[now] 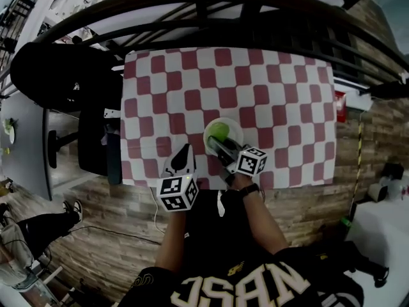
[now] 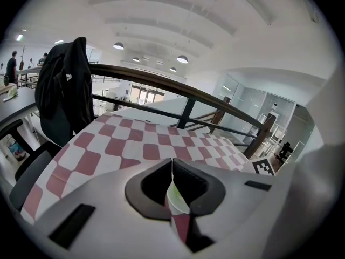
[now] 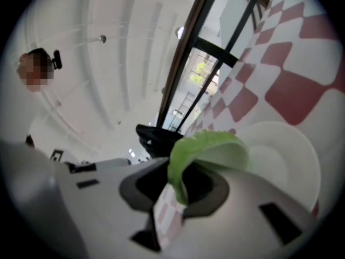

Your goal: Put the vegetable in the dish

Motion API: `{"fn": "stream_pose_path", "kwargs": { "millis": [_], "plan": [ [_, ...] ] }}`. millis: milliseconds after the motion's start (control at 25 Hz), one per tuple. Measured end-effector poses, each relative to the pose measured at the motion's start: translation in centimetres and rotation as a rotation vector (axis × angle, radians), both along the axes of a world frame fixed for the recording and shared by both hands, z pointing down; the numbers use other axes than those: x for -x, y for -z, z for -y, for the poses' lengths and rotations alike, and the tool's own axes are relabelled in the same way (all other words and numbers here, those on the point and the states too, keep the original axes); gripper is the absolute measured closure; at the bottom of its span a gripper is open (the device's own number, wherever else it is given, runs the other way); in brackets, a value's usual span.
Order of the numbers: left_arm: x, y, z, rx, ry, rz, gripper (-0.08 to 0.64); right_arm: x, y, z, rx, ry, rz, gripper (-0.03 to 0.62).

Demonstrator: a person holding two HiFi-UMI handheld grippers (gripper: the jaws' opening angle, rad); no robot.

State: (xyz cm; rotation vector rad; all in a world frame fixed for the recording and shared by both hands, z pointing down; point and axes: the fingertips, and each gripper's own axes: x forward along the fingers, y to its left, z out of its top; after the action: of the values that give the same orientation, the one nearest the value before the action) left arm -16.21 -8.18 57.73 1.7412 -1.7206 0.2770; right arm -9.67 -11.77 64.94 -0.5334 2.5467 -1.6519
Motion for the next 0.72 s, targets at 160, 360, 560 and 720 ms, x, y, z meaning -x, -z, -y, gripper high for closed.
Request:
{"fn": "stream_pose_path", "kwargs": {
  "millis": [160, 360, 560, 720],
  "plan": [
    [-1.5, 0.0, 0.3, 0.000, -0.036, -0.005, 0.532, -0.7, -0.5, -0.5, 0.047, 0.049, -0.082, 0.511],
    [-2.6, 0.1, 0.4, 0.000, -0.059, -0.005, 0.532, -1.6, -1.5, -1.7, 0.037, 0.114, -0.177, 0.491],
    [-2.8, -0.1, 0.1, 0.008, -0.054, -0.006, 0.532, -2.2, -1.4, -1.2, 0.032, 0.111, -0.167, 0.489],
    [-2.9, 0.0, -0.4, 0.009, -0.044, -0.006, 0.532, -1.5, -0.8, -0.8, 0.035, 0.103, -0.150, 0.491]
  ]
}}
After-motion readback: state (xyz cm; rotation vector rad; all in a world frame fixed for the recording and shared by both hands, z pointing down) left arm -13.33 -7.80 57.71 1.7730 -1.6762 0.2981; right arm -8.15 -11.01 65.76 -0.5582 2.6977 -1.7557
